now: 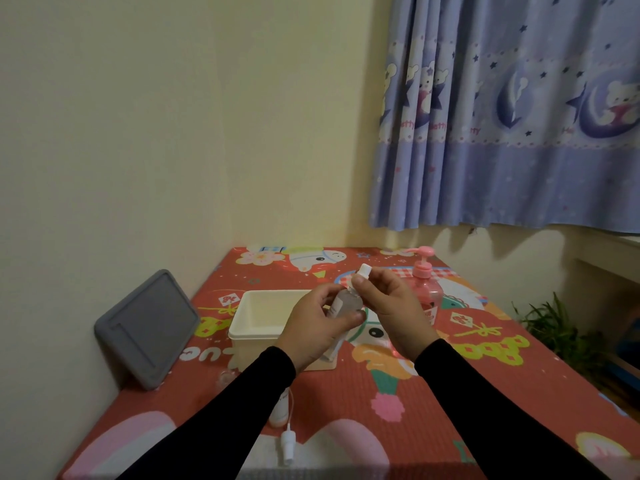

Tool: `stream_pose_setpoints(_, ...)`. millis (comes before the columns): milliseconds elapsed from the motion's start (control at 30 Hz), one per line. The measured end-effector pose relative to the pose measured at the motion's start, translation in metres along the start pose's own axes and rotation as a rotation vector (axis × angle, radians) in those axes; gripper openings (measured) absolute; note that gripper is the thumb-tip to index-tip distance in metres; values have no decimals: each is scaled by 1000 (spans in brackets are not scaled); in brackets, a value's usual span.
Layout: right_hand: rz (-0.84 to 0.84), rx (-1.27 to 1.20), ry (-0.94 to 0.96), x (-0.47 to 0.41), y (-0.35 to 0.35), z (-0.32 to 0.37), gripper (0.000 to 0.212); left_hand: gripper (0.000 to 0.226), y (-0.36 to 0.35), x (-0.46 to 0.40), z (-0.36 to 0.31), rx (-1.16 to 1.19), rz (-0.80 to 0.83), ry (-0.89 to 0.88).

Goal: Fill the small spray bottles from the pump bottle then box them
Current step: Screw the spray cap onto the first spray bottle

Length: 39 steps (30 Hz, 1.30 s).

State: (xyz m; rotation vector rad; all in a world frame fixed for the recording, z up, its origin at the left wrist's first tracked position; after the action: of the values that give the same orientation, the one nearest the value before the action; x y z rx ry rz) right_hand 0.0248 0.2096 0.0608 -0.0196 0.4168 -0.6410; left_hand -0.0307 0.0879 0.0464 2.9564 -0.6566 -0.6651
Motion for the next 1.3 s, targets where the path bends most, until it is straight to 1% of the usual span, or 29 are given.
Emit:
stream_pose_setpoints(67, -20, -22, -4, 0, 0, 1, 31, 31, 0, 0, -2, -14, -9, -20)
stream_pose_setpoints(100, -25, -48, -19, 0, -1, 1, 30, 30, -1, 0, -3, -21, -8, -26)
stream_pose_setpoints(167, -21, -134, -82, 0, -4, -2, 42, 30, -2, 1, -3, -30, -8, -28)
stream_pose_setpoints(200, -15, -183, -115, 0, -5, -3, 43, 31, -3, 1, -3, -23, -4, -26)
stream_pose_setpoints(267, -2, -238, -156, 0, -10, -4, 31, 35, -5, 3, -3, 4, 12, -15)
stream_pose_setpoints(333, 2, -240, -175, 2, -12, -4, 16, 38, -6, 4, -2, 16, 19, -7)
stream_pose_setpoints(367, 4, -238, -177, 2, -13, -4, 13, 37, -5, 4, -2, 20, 20, -6)
stream_pose_setpoints(400, 7, -240, -178, 2, -12, -3, 13, 35, -5, 3, -2, 22, 20, -3)
stream_pose_setpoints(533, 17, -231, -226, 1, -10, -7, 26, 31, 0, 2, 1, 18, 1, 18)
stream_pose_setpoints(633, 28, -154, -201, 1, -6, -9, 23, 31, 2, 2, 3, 4, -13, 16)
stream_pose_setpoints(700, 20, -90, -148, 2, -4, -8, 20, 30, 3, 1, 4, -14, -18, 15)
stream_pose_setpoints(767, -9, -78, -129, 3, -3, -7, 20, 30, 2, 2, 4, -28, -7, 8)
stream_pose_setpoints(900, -36, -109, -161, 3, -6, -9, 35, 27, -2, 3, 3, -39, 18, -2)
stream_pose_setpoints(1000, -53, -132, -166, 3, -10, -7, 29, 27, -4, 4, 3, -35, 16, -8)
stream_pose_setpoints(1133, -33, -227, -232, 6, -15, -10, 29, 30, -3, 4, 5, -38, 17, 2)
stream_pose_setpoints(1233, -26, -274, -276, 4, -13, -16, 21, 27, 2, 2, 5, -49, 0, -3)
stream_pose_setpoints(1300, -4, -253, -276, 4, -11, -16, 21, 25, 5, 1, 5, -59, -13, -8)
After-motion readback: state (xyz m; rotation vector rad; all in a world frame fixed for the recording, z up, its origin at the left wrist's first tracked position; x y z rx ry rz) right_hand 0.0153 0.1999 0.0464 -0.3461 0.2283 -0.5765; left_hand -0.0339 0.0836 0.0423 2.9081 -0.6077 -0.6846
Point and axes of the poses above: each hand's wrist, its own x-axis away from the middle knuckle, its own y-axis out of the back of the hand, z = x × y, the point moved 7 cm from there along -x, towards the middle knuckle, and after that the axes turned 13 degrees about -z, right-handed, at the moved point
